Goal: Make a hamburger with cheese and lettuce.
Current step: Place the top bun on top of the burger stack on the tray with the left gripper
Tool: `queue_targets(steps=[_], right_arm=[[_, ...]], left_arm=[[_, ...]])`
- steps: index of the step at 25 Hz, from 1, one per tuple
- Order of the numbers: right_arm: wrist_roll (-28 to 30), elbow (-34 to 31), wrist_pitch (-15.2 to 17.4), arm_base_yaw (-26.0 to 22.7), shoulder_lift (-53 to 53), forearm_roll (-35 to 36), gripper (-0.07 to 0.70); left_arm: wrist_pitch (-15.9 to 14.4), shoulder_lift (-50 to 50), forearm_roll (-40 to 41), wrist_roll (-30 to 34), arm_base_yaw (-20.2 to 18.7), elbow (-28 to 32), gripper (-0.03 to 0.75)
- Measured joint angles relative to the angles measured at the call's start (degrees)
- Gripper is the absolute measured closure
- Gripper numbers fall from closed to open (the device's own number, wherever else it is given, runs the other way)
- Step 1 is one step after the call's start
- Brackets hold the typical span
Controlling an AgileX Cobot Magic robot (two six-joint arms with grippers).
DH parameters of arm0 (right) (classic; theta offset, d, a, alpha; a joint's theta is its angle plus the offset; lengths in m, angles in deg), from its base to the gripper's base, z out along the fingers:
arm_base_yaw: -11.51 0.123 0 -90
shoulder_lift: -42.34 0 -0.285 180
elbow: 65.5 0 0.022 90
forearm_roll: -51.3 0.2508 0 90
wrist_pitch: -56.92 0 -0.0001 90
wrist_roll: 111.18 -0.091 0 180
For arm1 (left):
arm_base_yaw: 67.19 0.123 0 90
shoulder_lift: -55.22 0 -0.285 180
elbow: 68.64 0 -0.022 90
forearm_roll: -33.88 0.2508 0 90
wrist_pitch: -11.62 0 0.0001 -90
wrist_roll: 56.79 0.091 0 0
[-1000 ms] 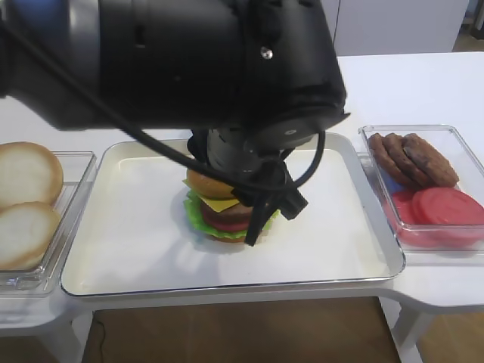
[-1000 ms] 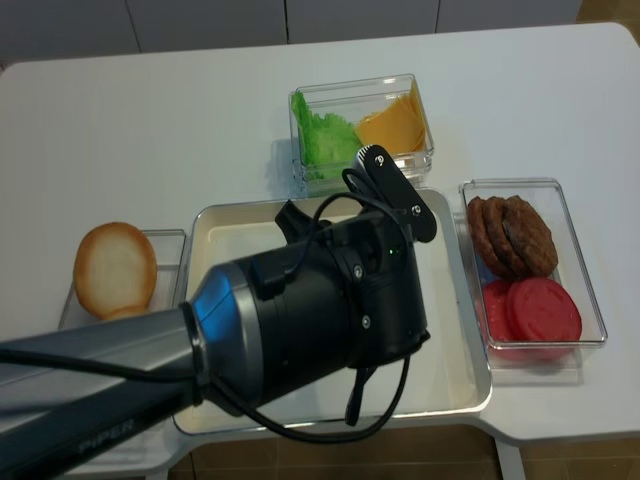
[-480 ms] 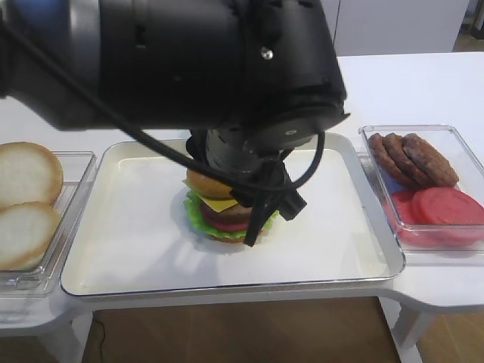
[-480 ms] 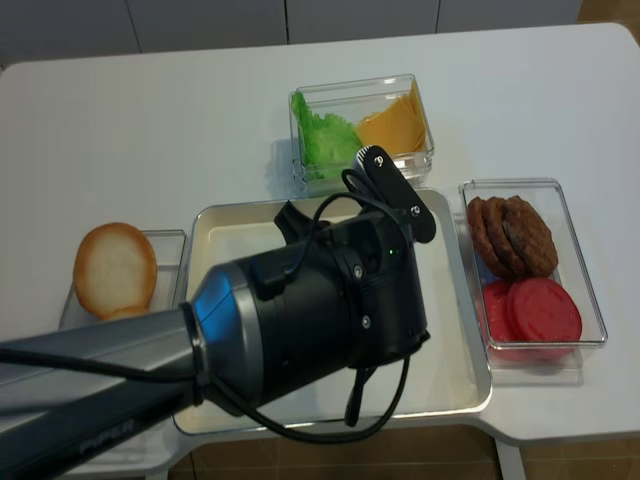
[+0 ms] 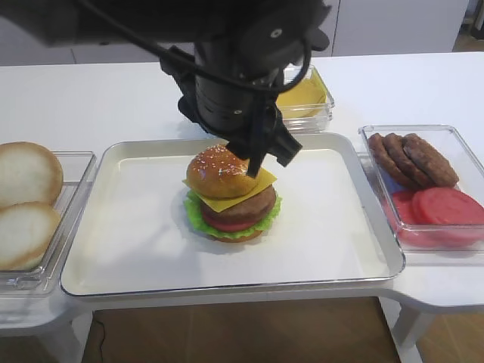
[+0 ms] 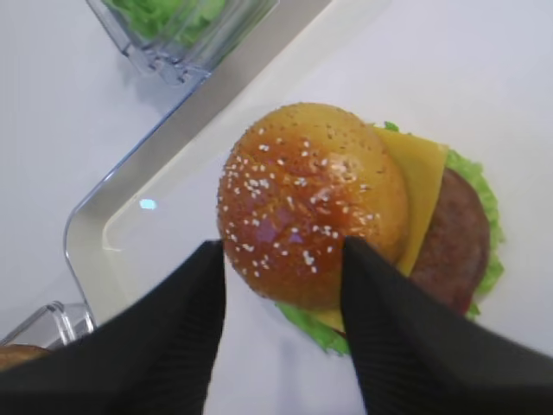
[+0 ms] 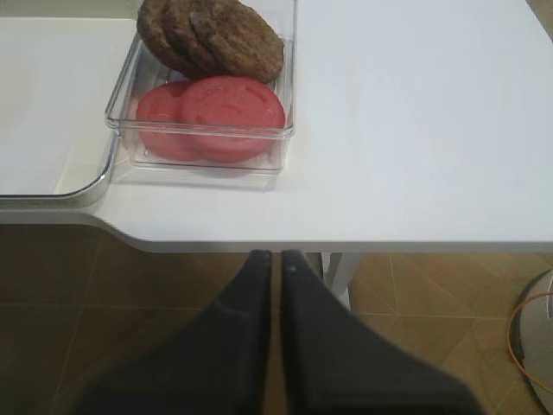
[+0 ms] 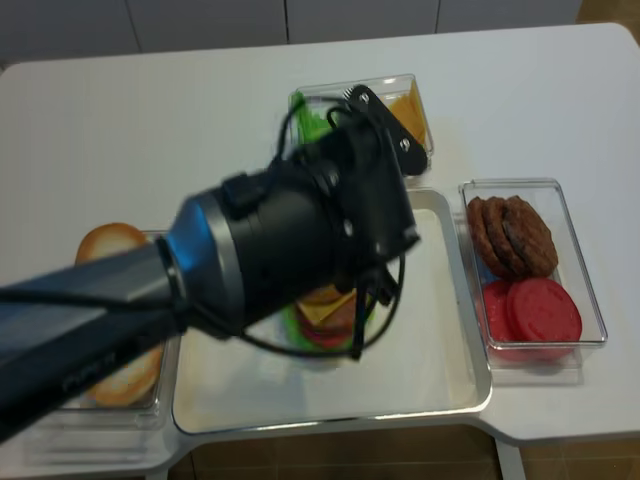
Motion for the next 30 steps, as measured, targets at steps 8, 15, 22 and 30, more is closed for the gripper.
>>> queue_targets(steps=[8, 15, 22, 30], right_arm=[[0.0, 0.0, 0.0, 0.0, 0.0, 0.0, 0.604], [0.1, 0.0, 0.0, 0.0, 0.0, 0.0, 0.604], [0.1, 0.0, 0.0, 0.0, 0.0, 0.0, 0.604], [0.1, 0.0, 0.0, 0.0, 0.0, 0.0, 0.604]], left_arm=[[1.56, 0.0, -8.6, 3.95, 10.73, -0.65, 0.393], [5.71, 0.0, -11.8, 7.82, 18.04, -0.65, 0.393], [9.22, -2.33, -13.72, 10.07, 19.44, -0.65, 0.393], [10.1, -5.52, -14.35, 10.09, 19.44, -0.65, 0.393]])
